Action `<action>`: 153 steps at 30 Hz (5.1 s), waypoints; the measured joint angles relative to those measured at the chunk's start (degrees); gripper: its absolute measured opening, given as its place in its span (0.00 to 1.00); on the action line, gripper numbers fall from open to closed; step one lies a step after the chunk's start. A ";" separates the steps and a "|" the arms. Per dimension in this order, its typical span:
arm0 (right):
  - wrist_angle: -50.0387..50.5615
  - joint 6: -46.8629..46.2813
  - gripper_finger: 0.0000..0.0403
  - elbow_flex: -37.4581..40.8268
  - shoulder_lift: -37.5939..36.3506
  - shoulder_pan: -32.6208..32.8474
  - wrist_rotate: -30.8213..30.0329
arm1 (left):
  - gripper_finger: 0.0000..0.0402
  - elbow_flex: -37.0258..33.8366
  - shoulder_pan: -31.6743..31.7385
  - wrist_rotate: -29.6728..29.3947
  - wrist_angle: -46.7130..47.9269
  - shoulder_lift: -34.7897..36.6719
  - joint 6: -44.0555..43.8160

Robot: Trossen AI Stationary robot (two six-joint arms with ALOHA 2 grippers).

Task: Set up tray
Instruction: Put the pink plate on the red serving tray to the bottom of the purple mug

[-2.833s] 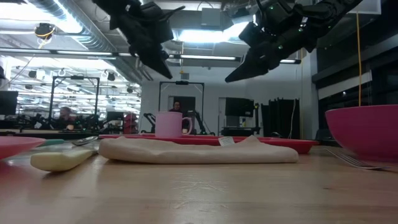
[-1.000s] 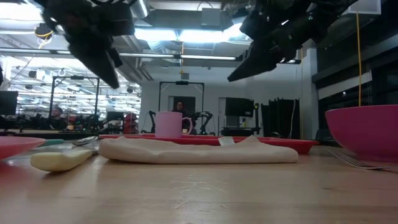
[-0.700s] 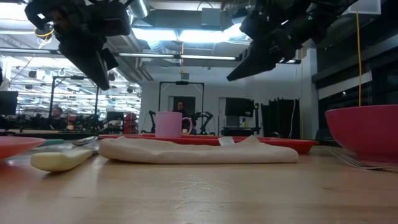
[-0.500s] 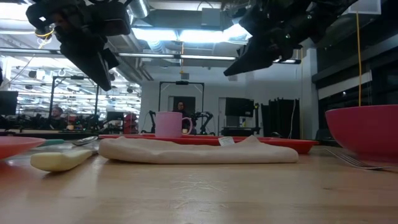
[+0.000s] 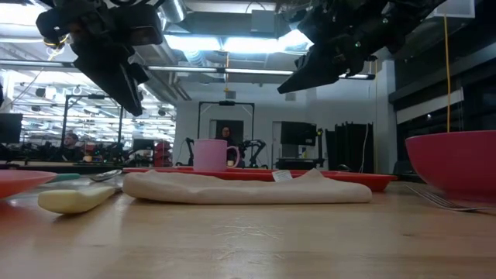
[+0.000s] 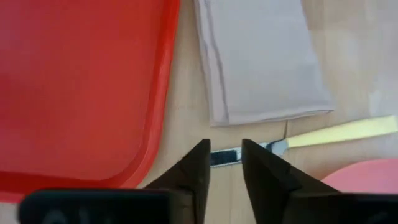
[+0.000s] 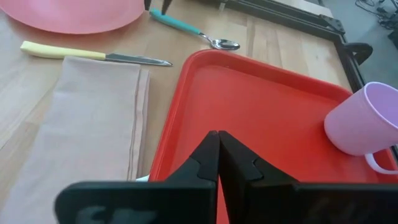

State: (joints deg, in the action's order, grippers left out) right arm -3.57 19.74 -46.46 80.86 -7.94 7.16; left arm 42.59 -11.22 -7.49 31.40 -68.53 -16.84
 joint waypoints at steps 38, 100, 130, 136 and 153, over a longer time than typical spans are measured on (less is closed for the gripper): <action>1.73 -0.01 0.02 0.00 0.02 -0.02 -0.02 | 0.48 0.00 5.10 13.11 7.08 -2.27 -8.00; 2.21 -0.03 0.02 0.00 0.02 -0.02 0.04 | 0.10 0.11 -0.70 30.94 10.12 -22.51 5.41; 2.91 -0.08 0.02 0.00 0.02 -0.01 0.09 | 0.00 0.35 -5.37 31.22 10.38 -7.34 -9.94; 2.99 -0.03 0.02 0.00 0.02 -0.01 0.09 | 0.00 0.42 -8.88 20.85 10.34 -0.72 -16.62; 3.04 -1.28 0.02 0.00 0.02 0.00 0.11 | 0.00 0.44 -15.60 6.66 9.86 4.42 -26.46</action>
State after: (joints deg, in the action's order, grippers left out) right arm -0.54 18.46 -46.46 80.88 -7.94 7.27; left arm 43.03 -26.83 -0.82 41.26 -64.12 -43.30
